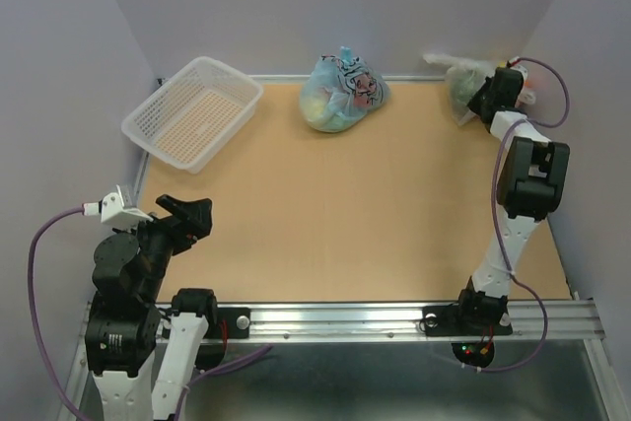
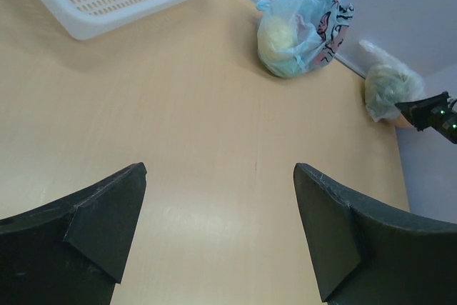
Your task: Untie the knot of the plastic bag and take out the fruit
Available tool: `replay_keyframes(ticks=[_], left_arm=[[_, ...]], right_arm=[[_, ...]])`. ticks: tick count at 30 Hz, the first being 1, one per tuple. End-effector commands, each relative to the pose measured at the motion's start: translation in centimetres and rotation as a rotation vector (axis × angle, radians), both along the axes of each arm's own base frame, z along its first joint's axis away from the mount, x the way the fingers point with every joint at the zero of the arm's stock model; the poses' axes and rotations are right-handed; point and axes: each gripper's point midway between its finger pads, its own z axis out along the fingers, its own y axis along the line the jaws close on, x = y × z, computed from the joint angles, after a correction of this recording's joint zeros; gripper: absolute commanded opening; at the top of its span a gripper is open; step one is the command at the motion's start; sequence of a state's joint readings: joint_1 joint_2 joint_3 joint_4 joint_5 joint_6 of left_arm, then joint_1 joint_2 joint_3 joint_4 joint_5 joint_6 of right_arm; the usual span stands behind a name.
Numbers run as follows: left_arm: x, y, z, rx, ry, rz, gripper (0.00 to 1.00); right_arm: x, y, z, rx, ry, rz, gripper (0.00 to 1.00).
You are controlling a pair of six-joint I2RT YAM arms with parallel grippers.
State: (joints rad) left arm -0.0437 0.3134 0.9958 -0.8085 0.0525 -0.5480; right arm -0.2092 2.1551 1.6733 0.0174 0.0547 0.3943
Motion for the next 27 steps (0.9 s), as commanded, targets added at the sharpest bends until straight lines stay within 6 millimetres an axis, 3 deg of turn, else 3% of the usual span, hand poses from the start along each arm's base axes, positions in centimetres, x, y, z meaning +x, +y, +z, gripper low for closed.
replay_keyframes(ticks=[1, 3, 4, 5, 7, 8, 9, 10, 12, 14, 15, 16, 17, 18, 19, 21, 22, 24, 25, 27], left_arm=[[0.3, -0.2, 1.6, 0.007, -0.053, -0.014, 0.95], [0.4, -0.4, 1.4, 0.002, -0.056, -0.027, 0.95], [0.5, -0.5, 1.3, 0.000, -0.056, -0.031, 0.95], [0.6, -0.6, 1.1, -0.003, -0.054, -0.035, 0.95], [0.7, -0.9, 0.5, -0.010, -0.039, -0.052, 0.95], [0.8, -1.0, 0.2, -0.012, -0.026, -0.056, 0.95], [0.9, -1.2, -0.1, -0.018, -0.013, -0.063, 0.95], [0.9, -1.2, -0.8, -0.017, 0.006, -0.066, 0.95], [0.9, -1.5, -1.8, -0.024, 0.036, -0.079, 0.95], [0.9, -1.7, -2.2, -0.034, 0.045, -0.088, 0.95], [0.9, -2.0, -2.4, -0.040, 0.047, -0.102, 0.95], [1.0, -2.1, -3.2, -0.047, 0.063, -0.104, 0.95], [1.0, -2.2, -3.4, -0.053, 0.069, -0.106, 0.96], [1.0, -2.4, -3.7, -0.063, 0.075, -0.114, 0.96], [1.1, -2.6, -4.1, -0.069, 0.083, -0.123, 0.96], [1.2, -3.3, -4.2, -0.089, 0.089, -0.158, 0.96], [1.4, -3.5, -4.3, -0.094, 0.089, -0.173, 0.96], [1.7, -4.1, -4.8, -0.108, 0.112, -0.203, 0.96], [2.0, -4.2, -5.0, -0.109, 0.120, -0.211, 0.96], [2.4, -4.7, -5.6, -0.114, 0.147, -0.239, 0.96]], right_arm=[[-2.8, 2.3, 2.7, -0.047, -0.035, 0.092, 0.00], [-4.3, 4.5, 4.9, -0.048, -0.066, 0.148, 0.00], [-5.9, 5.5, 3.0, -0.034, -0.023, 0.167, 0.01], [-7.0, 6.4, 5.2, -0.038, -0.059, 0.187, 0.01], [-9.0, 9.3, 4.7, -0.025, -0.044, 0.234, 0.01], [-10.9, 10.5, 3.0, -0.011, -0.003, 0.258, 0.01], [-12.0, 11.5, 2.7, -0.002, 0.004, 0.265, 0.01], [-13.3, 14.0, 4.7, -0.002, -0.039, 0.305, 0.01], [-17.0, 17.8, 4.5, 0.033, -0.040, 0.351, 0.01], [-19.5, 19.6, 4.0, 0.067, -0.032, 0.352, 0.01], [-21.4, 20.7, 2.5, 0.126, -0.003, 0.345, 0.01], [-22.9, 23.1, 2.4, 0.150, -0.001, 0.397, 0.01], [-24.0, 24.0, 3.7, 0.172, -0.039, 0.407, 0.01], [-25.5, 24.6, 2.3, 0.198, -0.003, 0.383, 0.01], [-26.9, 26.7, 2.1, 0.214, 0.007, 0.428, 0.01], [-28.6, 28.4, 2.8, 0.267, -0.006, 0.433, 0.04], [-30.5, 30.6, 2.3, 0.274, 0.025, 0.492, 0.06], [-31.8, 32.5, 2.4, 0.283, 0.030, 0.503, 0.14], [-33.4, 35.2, 3.1, 0.289, 0.029, 0.573, 0.19], [-34.4, 37.7, 2.7, 0.288, 0.058, 0.606, 0.48]])
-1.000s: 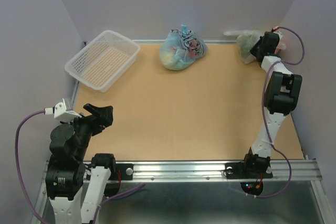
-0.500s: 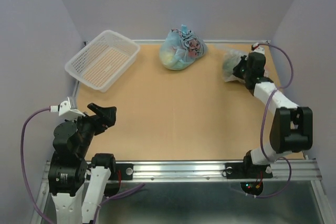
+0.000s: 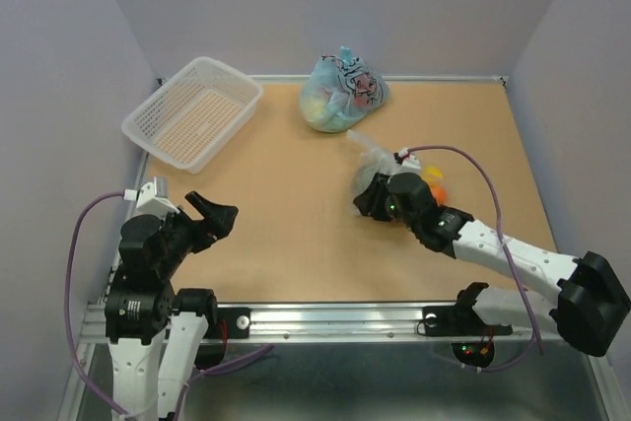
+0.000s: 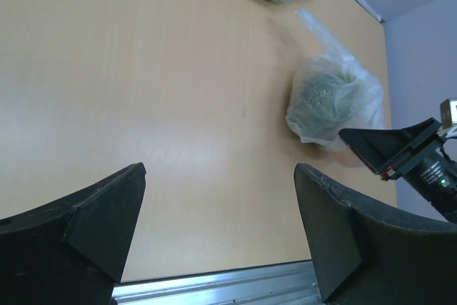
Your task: Untie the knot of the plastic bag and take out the fruit
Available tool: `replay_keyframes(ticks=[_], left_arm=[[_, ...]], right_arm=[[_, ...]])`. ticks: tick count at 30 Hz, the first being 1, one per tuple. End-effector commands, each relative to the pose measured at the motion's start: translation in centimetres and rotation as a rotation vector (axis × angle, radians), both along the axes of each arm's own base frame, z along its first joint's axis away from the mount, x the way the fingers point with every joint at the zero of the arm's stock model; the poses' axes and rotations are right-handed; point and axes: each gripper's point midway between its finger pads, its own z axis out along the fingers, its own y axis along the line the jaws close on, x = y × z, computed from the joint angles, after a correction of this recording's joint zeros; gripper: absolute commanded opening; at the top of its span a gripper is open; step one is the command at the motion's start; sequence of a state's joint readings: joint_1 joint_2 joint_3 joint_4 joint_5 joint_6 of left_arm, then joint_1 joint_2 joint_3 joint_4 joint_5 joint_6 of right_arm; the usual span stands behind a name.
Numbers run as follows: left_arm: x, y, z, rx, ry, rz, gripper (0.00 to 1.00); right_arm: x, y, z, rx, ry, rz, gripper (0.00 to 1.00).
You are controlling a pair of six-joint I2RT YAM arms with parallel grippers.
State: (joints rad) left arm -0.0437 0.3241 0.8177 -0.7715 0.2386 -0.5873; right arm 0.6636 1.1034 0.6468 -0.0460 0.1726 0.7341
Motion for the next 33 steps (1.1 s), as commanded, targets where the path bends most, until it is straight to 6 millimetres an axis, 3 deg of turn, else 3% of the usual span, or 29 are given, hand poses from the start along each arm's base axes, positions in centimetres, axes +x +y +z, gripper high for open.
replay_keyframes(ticks=[1, 2, 3, 4, 5, 7, 13, 15, 16, 18, 19, 20, 22, 23, 24, 26, 27, 28, 30, 31, 33], left_arm=[[1.8, -1.4, 0.4, -0.030, -0.017, -0.078, 0.96], [2.1, -1.5, 0.4, -0.029, -0.017, -0.086, 0.96], [2.5, -1.8, 0.2, -0.034, 0.000, -0.104, 0.96], [3.2, -1.9, 0.6, -0.034, -0.019, -0.109, 0.96], [3.8, -2.1, 0.3, -0.034, -0.002, -0.119, 0.96], [4.7, -2.6, 0.9, -0.038, -0.025, -0.148, 0.96], [6.7, -4.6, 1.3, -0.064, -0.030, -0.212, 0.96], [7.1, -5.1, 1.3, -0.061, -0.032, -0.200, 0.96], [6.8, -6.6, 1.6, -0.080, -0.043, -0.240, 0.96], [7.0, -7.9, 1.7, -0.095, -0.050, -0.250, 0.96], [6.4, -10.0, 2.2, -0.124, -0.068, -0.315, 0.96], [6.5, -10.9, 1.9, -0.122, -0.057, -0.333, 0.96], [6.0, -13.4, 2.4, -0.099, -0.077, -0.393, 0.96], [6.2, -14.7, 1.6, -0.068, -0.052, -0.413, 0.96], [6.7, -15.2, 2.5, -0.042, -0.079, -0.393, 0.96], [6.1, -17.4, 2.2, 0.027, -0.092, -0.444, 0.96], [6.7, -18.2, 1.2, 0.073, -0.070, -0.443, 0.96], [7.3, -18.5, 1.9, 0.098, -0.090, -0.414, 0.96], [8.1, -19.9, 0.9, 0.174, -0.078, -0.421, 0.96], [8.5, -20.5, 1.7, 0.184, -0.093, -0.419, 0.96], [9.3, -21.7, 0.4, 0.268, -0.085, -0.433, 0.96]], right_arm=[[-3.4, 6.1, 0.9, 0.042, 0.021, 0.064, 0.58], [-4.0, 7.3, 0.9, 0.033, 0.028, 0.095, 0.67], [-4.2, 8.9, 2.6, 0.025, 0.001, 0.137, 0.80], [-5.4, 10.5, 2.3, -0.015, 0.006, 0.195, 0.85], [-5.4, 11.6, 4.4, -0.025, -0.015, 0.222, 0.91], [-5.6, 12.5, 5.2, -0.091, -0.031, 0.280, 0.93], [-5.2, 11.4, 10.9, -0.212, -0.142, 0.358, 0.95], [-5.7, 10.5, 11.3, -0.270, -0.145, 0.393, 0.97], [-5.5, 10.1, 12.0, -0.303, -0.165, 0.394, 0.97], [-4.8, 7.3, 11.4, -0.414, -0.159, 0.310, 0.98], [-4.5, 6.3, 11.1, -0.444, -0.160, 0.278, 0.98], [-4.5, 5.1, 10.1, -0.488, -0.146, 0.256, 0.97], [-4.1, 2.9, 10.2, -0.490, -0.142, 0.179, 0.97], [-4.3, 1.8, 9.0, -0.500, -0.117, 0.164, 0.97], [-4.1, 0.8, 9.0, -0.463, -0.103, 0.125, 0.97], [-4.0, -0.6, 7.8, -0.454, -0.067, 0.098, 0.97], [-4.1, -1.4, 6.3, -0.468, -0.032, 0.094, 0.97], [-3.8, -2.3, 5.9, -0.446, -0.007, 0.075, 0.97], [-3.6, -3.5, 4.2, -0.452, 0.026, 0.061, 0.97], [-3.6, -3.7, 3.9, -0.452, 0.028, 0.066, 0.97], [-3.2, -3.8, 3.5, -0.437, 0.025, 0.064, 0.98]])
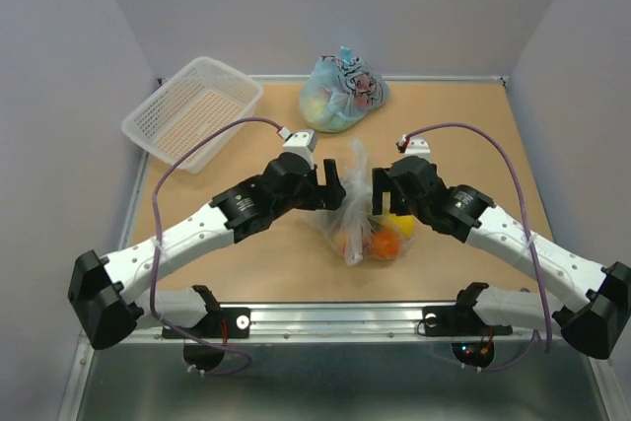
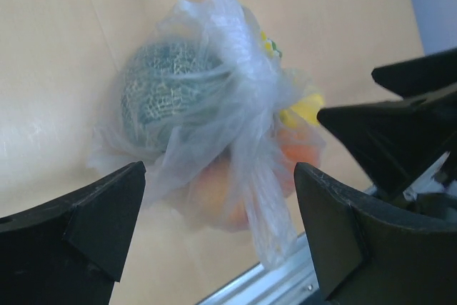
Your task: Untie the knot of the plastic bag and take out the fruit
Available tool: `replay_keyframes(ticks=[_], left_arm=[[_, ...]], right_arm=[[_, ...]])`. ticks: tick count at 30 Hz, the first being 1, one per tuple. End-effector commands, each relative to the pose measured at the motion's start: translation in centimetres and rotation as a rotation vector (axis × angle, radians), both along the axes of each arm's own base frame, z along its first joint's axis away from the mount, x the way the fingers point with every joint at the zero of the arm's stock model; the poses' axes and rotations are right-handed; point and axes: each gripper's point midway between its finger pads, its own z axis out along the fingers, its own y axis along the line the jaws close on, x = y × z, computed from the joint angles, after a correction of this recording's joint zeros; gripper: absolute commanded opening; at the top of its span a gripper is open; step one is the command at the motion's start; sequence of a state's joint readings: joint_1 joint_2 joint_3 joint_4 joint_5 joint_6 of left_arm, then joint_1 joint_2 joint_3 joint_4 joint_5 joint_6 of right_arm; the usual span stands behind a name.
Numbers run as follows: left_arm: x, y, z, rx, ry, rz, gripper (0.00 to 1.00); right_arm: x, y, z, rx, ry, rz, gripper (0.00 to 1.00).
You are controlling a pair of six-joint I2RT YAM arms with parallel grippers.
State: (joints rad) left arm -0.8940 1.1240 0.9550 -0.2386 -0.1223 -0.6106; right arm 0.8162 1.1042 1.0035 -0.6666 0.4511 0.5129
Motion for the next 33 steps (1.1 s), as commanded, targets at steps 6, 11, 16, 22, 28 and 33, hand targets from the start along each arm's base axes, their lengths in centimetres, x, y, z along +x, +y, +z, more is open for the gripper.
replay_keyframes(ticks=[6, 11, 16, 22, 28, 33], left_arm=[[4.6, -3.2, 0.9, 0.187, -0.166, 0.011, 0.96], [5.1, -4.4, -1.2, 0.260, -0.162, -0.050, 0.94], [4.6, -5.1, -2.8, 0.234, -0.158, -0.093, 0.84], [3.5, -4.7, -4.6, 0.227, -0.145, -0.135, 0.48], [2.2, -3.9, -4.2, 0.147, -0.160, -0.133, 0.00], [1.2, -3.1, -3.6, 0.056, -0.151, -0.100, 0.00]], right_arm=[[0.6, 0.0, -3.8, 0.062, 0.071, 0.019, 0.98], [0.4, 1.0, -4.4, 0.116, 0.104, 0.053, 0.98], [0.4, 1.8, -5.0, 0.138, 0.103, 0.082, 0.98], [-0.2, 4.1, -4.5, 0.203, 0.119, 0.202, 0.98], [-0.7, 6.0, -4.5, 0.228, 0.128, 0.332, 0.99], [-0.3, 7.0, -5.5, 0.206, 0.157, 0.380, 0.99]])
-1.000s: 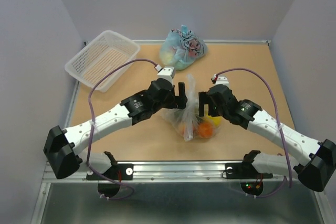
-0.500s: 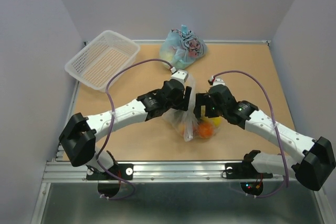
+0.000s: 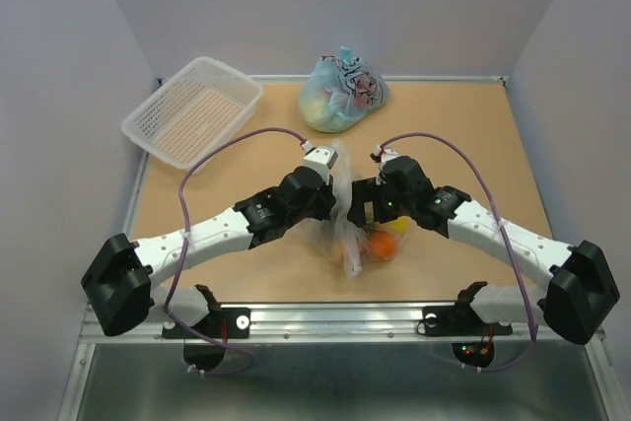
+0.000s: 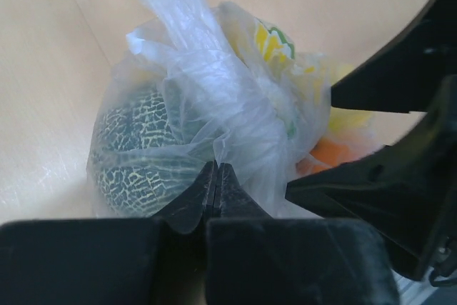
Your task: Untie the knot of the plastic bag and take out the fruit
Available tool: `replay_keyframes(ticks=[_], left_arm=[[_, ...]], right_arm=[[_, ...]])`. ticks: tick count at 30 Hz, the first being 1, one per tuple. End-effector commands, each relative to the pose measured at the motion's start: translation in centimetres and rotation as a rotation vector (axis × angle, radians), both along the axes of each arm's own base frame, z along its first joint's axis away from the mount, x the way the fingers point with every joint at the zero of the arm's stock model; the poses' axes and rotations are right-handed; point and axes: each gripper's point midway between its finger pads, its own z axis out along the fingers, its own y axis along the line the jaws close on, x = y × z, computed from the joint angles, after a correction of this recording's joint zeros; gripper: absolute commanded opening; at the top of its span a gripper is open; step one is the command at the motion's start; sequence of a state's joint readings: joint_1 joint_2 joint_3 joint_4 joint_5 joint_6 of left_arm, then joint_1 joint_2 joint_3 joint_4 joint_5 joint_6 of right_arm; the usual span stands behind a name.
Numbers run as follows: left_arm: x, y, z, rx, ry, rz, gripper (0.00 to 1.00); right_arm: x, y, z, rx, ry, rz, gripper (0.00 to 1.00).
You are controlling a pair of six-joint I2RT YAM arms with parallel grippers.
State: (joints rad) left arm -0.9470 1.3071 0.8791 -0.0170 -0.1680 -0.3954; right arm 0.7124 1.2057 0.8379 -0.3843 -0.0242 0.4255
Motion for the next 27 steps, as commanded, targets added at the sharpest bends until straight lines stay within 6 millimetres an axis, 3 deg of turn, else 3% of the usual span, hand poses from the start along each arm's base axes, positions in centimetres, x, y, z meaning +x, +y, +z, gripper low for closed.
replay_keyframes(ticks=[1, 5, 6, 8, 9, 12, 17, 19, 23, 24, 27], left_arm=[[-0.5, -0.2, 2.3, -0.142, -0.032, 0.019, 0.00], [-0.4, 0.6, 2.2, -0.151, -0.028, 0.065, 0.00], [-0.1, 1.0, 2.2, -0.156, -0.023, 0.099, 0.00], [-0.1, 1.7, 1.9, -0.156, -0.016, 0.137, 0.00], [0.1, 2.1, 1.9, -0.156, -0.016, 0.162, 0.00], [1.3, 5.1, 1.0, -0.127, 0.002, 0.297, 0.00], [4.1, 12.9, 0.7, -0.103, 0.005, 0.562, 0.00], [5.1, 16.1, 1.6, -0.128, -0.016, 0.656, 0.00], [6.1, 20.0, 2.6, -0.130, -0.036, 0.760, 0.00], [6.6, 21.4, 2.5, -0.123, -0.032, 0.804, 0.00], [7.5, 23.1, 1.7, -0.155, 0.009, 0.852, 0.00]], right_arm=[[0.8, 1.5, 0.2, 0.021, -0.029, 0.072, 0.98], [0.9, 1.8, -1.0, 0.001, -0.009, 0.096, 0.83], [1.0, 1.8, -1.2, -0.006, -0.008, 0.099, 0.66], [1.3, 1.2, -1.2, -0.025, -0.024, 0.071, 0.42], [1.4, 0.9, -1.2, -0.031, -0.032, 0.052, 0.22], [2.2, -0.6, -0.2, -0.055, -0.095, -0.025, 0.03], [3.9, -4.6, 2.6, -0.121, -0.234, -0.218, 0.01], [4.4, -6.7, 4.4, -0.134, -0.296, -0.328, 0.01], [4.6, -9.7, 7.4, -0.096, -0.384, -0.504, 0.01], [4.5, -10.1, 7.8, -0.085, -0.395, -0.534, 0.01], [3.9, -12.4, 7.8, -0.040, -0.416, -0.678, 0.01]])
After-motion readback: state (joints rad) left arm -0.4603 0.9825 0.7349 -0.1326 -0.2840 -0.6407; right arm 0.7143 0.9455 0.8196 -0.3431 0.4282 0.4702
